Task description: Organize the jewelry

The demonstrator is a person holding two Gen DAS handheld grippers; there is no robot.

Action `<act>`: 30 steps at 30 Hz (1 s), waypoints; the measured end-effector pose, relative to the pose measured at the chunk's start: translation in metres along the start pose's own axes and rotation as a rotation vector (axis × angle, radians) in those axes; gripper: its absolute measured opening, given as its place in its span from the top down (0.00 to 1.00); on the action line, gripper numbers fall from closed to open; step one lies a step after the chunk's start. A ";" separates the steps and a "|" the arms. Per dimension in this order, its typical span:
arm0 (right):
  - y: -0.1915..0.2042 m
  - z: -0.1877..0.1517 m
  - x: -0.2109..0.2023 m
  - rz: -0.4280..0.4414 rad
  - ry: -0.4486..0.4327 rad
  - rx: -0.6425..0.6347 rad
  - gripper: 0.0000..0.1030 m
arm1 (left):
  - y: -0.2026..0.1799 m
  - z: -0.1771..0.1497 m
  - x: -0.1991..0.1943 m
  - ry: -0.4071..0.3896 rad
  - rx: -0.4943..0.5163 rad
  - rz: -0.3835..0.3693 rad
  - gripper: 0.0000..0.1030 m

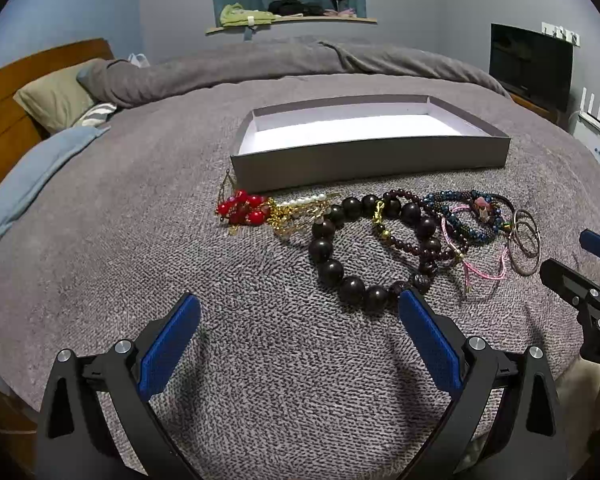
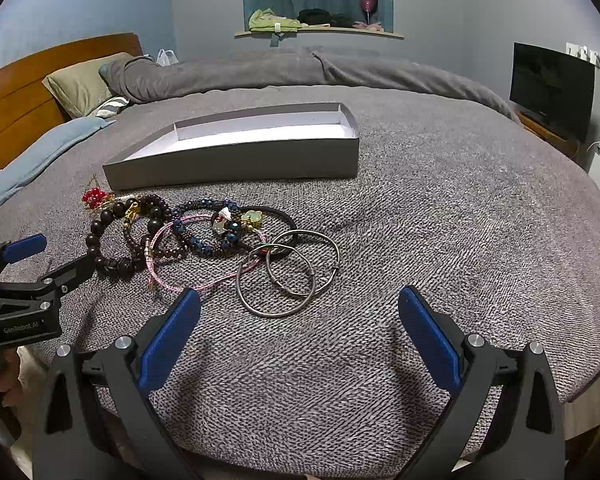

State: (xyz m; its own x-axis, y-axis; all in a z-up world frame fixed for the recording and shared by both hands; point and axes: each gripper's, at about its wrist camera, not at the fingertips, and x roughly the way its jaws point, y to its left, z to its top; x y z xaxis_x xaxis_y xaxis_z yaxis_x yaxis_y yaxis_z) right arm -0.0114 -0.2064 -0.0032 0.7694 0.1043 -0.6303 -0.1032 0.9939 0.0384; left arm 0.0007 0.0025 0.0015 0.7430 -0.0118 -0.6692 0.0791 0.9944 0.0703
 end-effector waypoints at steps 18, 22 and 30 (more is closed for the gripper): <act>0.001 0.000 0.000 -0.003 0.005 -0.005 0.05 | -0.001 0.000 -0.001 0.003 0.003 -0.001 0.04; 0.001 0.000 0.001 -0.003 0.006 -0.005 0.05 | -0.001 0.000 -0.001 0.003 0.003 -0.001 0.04; 0.001 -0.001 0.002 -0.004 0.009 -0.004 0.05 | -0.002 0.000 -0.001 0.001 0.004 -0.001 0.04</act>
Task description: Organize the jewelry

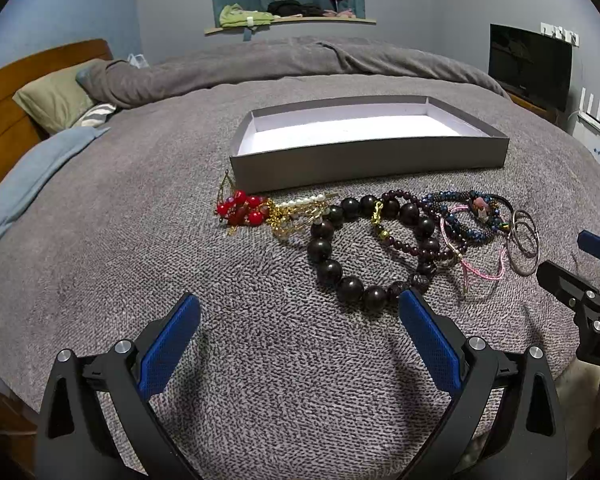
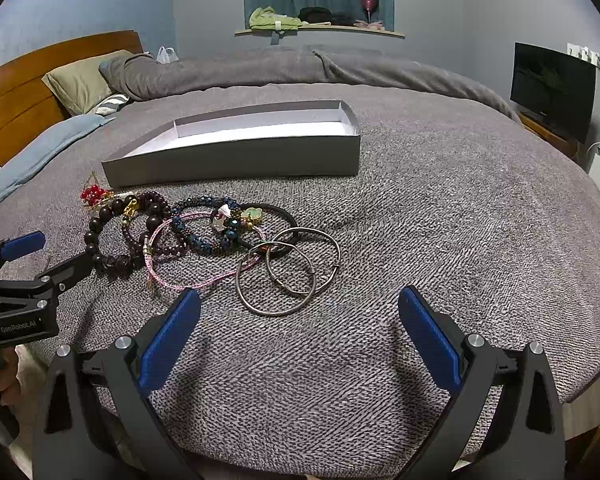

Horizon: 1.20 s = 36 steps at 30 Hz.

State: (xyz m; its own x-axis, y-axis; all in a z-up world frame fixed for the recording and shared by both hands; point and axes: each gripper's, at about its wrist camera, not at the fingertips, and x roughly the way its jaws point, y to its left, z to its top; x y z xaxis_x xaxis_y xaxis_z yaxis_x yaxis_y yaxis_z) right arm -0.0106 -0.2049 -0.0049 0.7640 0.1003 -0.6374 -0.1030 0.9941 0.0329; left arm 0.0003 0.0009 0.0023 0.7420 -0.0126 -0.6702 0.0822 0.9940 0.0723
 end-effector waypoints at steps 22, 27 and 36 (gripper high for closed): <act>0.000 0.001 0.002 0.000 0.004 -0.003 0.05 | -0.001 -0.001 0.001 0.001 0.001 0.001 0.04; 0.001 0.000 0.000 -0.022 -0.011 -0.003 0.05 | 0.000 -0.001 0.004 0.006 -0.002 0.006 0.04; -0.004 -0.002 0.000 -0.003 -0.081 0.026 0.05 | 0.010 -0.001 0.005 -0.030 -0.056 0.017 0.04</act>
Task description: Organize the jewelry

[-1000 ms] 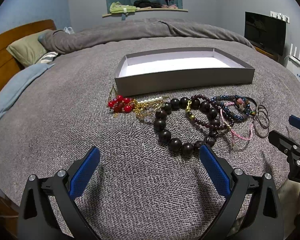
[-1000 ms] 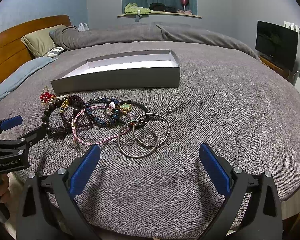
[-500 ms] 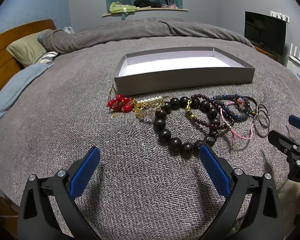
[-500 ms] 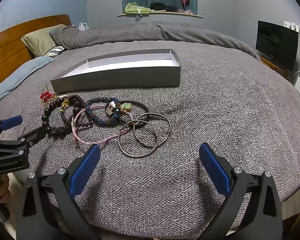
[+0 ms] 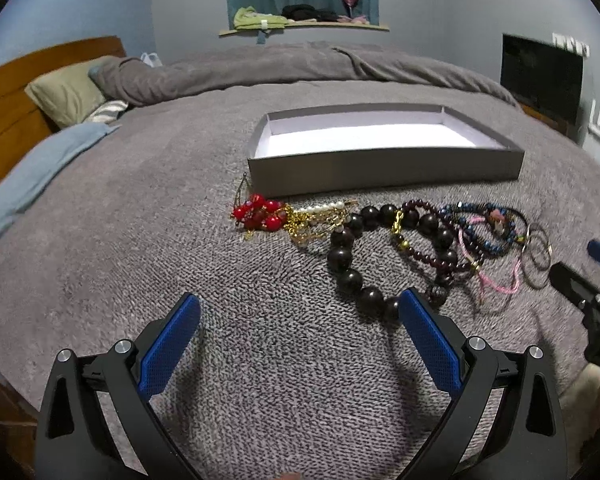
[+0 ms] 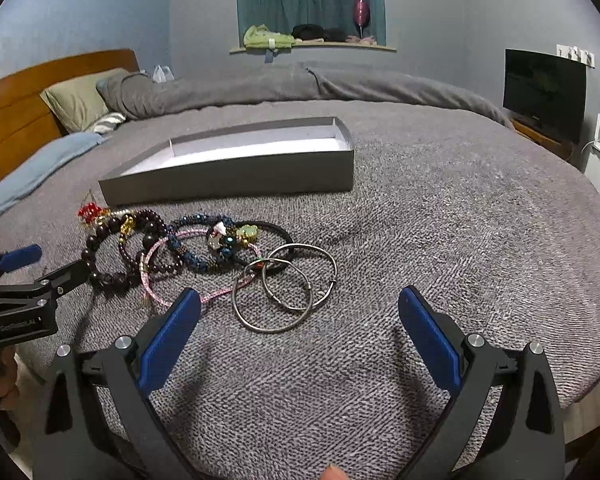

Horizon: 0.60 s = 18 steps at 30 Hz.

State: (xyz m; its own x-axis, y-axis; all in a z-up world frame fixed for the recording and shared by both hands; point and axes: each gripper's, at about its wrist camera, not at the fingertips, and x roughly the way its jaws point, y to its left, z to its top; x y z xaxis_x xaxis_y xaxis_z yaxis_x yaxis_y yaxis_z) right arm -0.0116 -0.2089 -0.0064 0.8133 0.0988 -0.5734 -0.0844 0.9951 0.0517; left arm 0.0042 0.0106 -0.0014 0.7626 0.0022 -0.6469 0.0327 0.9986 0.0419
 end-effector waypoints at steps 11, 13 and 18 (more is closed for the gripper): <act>-0.012 -0.002 0.007 0.005 0.042 0.010 0.05 | -0.010 -0.012 0.009 0.025 0.099 -0.030 0.04; -0.016 -0.002 0.003 0.005 0.036 0.023 0.05 | -0.011 -0.014 0.009 0.034 0.118 -0.036 0.04; -0.023 0.002 -0.003 0.015 0.059 0.017 0.05 | -0.004 -0.013 0.006 0.057 0.086 -0.074 0.04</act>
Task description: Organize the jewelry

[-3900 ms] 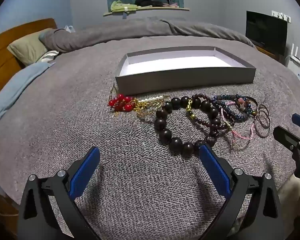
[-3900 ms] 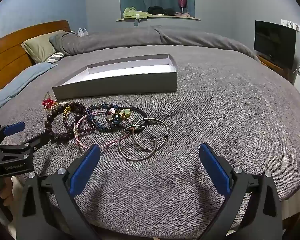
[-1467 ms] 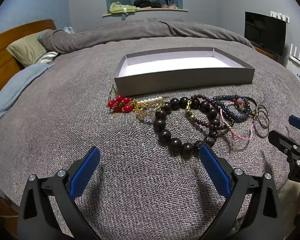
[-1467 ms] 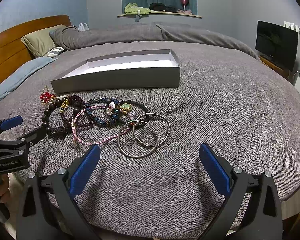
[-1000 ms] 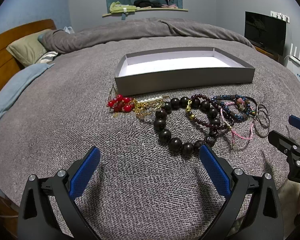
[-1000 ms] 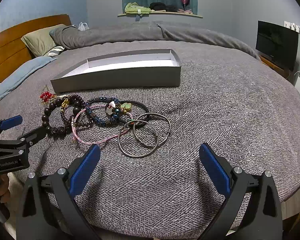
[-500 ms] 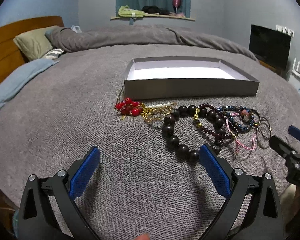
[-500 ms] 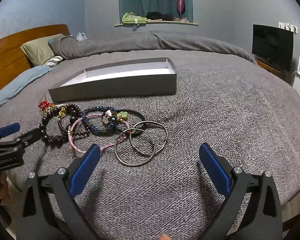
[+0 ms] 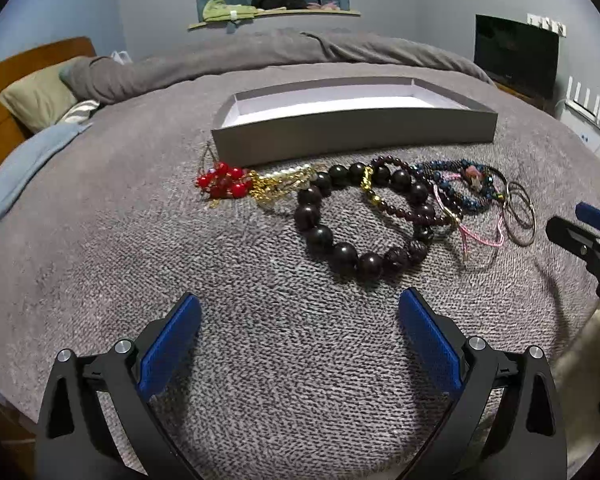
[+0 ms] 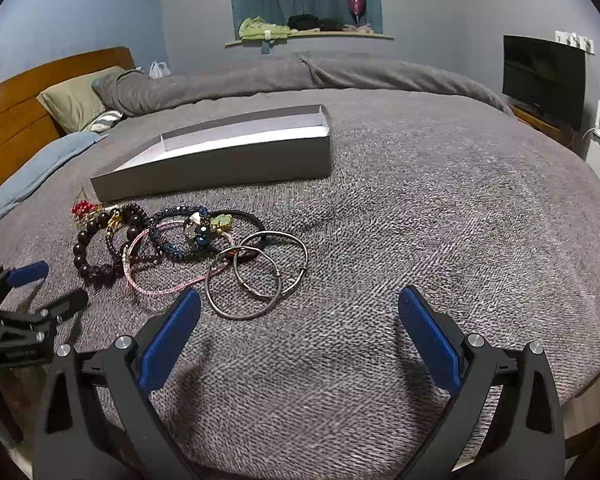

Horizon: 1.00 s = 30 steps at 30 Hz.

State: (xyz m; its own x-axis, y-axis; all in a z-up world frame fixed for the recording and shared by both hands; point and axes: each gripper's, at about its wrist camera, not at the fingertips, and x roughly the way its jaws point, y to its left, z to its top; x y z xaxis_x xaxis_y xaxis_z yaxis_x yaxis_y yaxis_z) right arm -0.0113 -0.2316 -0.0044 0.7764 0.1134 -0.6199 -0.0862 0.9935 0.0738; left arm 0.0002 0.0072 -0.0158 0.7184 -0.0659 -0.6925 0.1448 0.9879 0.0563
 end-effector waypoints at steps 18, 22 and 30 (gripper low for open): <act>0.003 0.034 -0.002 0.083 -0.015 -0.120 0.05 | 0.050 0.071 0.006 -0.090 0.074 0.019 0.04; 0.004 0.037 0.005 0.092 -0.009 -0.128 0.05 | 0.057 0.075 0.020 -0.079 0.068 0.005 0.04; 0.003 0.034 0.029 0.082 0.065 -0.120 0.47 | 0.060 0.074 0.029 -0.095 0.084 0.007 0.06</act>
State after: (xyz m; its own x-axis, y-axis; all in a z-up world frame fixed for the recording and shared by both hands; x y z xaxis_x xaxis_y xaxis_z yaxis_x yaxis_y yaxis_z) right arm 0.0321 -0.2254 0.0042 0.7224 0.1899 -0.6649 -0.2243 0.9739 0.0345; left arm 0.0802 0.0546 0.0204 0.7804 -0.0760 -0.6206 0.1929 0.9734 0.1234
